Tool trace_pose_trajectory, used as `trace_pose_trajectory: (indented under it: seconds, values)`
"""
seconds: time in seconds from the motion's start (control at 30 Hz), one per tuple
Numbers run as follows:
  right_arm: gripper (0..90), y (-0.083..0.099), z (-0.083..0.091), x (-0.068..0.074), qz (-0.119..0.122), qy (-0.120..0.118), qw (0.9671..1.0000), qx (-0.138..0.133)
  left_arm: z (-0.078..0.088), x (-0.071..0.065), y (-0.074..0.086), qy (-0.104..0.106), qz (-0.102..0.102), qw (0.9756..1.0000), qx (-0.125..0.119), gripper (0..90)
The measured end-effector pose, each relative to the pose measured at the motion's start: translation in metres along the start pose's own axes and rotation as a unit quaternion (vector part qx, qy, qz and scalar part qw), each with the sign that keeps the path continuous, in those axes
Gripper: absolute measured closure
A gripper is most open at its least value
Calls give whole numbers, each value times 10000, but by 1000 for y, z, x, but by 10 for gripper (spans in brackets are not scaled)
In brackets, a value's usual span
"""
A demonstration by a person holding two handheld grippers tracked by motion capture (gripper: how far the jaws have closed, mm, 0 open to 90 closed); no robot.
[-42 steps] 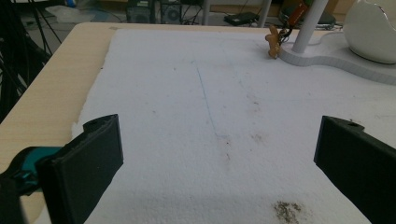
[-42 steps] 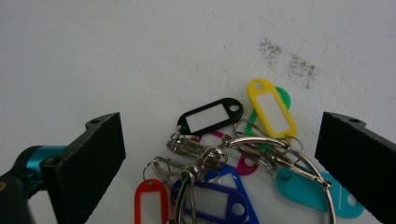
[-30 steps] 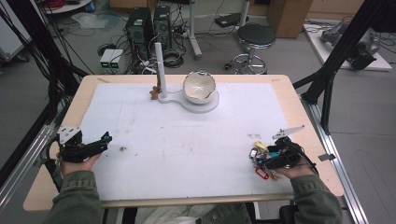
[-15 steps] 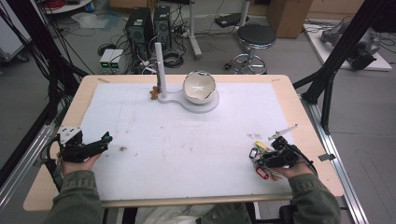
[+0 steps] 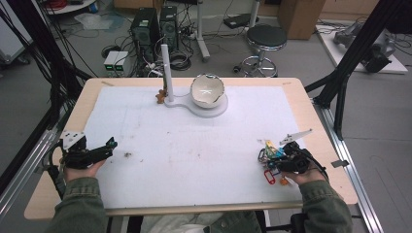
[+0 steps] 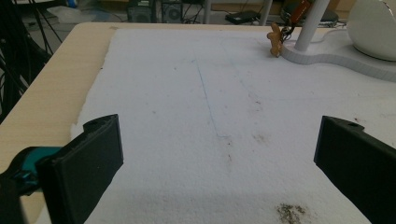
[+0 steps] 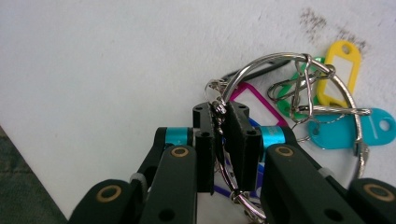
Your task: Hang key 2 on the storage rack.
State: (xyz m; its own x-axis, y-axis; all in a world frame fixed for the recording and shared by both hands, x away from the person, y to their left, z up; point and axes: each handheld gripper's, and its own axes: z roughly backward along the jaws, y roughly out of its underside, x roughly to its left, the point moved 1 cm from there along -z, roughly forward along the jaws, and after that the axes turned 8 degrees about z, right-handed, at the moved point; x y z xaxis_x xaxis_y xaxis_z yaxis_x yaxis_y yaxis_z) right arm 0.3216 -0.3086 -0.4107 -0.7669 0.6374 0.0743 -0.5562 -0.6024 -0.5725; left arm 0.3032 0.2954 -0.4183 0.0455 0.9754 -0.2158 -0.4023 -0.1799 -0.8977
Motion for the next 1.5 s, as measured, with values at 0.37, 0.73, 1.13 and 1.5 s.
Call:
trace_pose_trajectory:
  seconds: [0.37, 0.73, 1.13, 1.5]
  values:
    - [819, -11, 7, 8, 160, 143, 9996, -202, 0, 0, 0, 22, 13, 10000, -9, 16]
    - [819, -23, 19, 9, 280, 147, 9983, -481, 0, 2, 0, -6, 94, 9999, -50, 17]
    - [819, -55, 35, 9, 411, 145, 9970, -641, 0, 2, -1, 38, 87, 9999, -67, 17]
    - [818, -91, 45, 21, 711, -60, 9954, -635, -1, 2, 0, 66, 76, 9999, -44, 17]
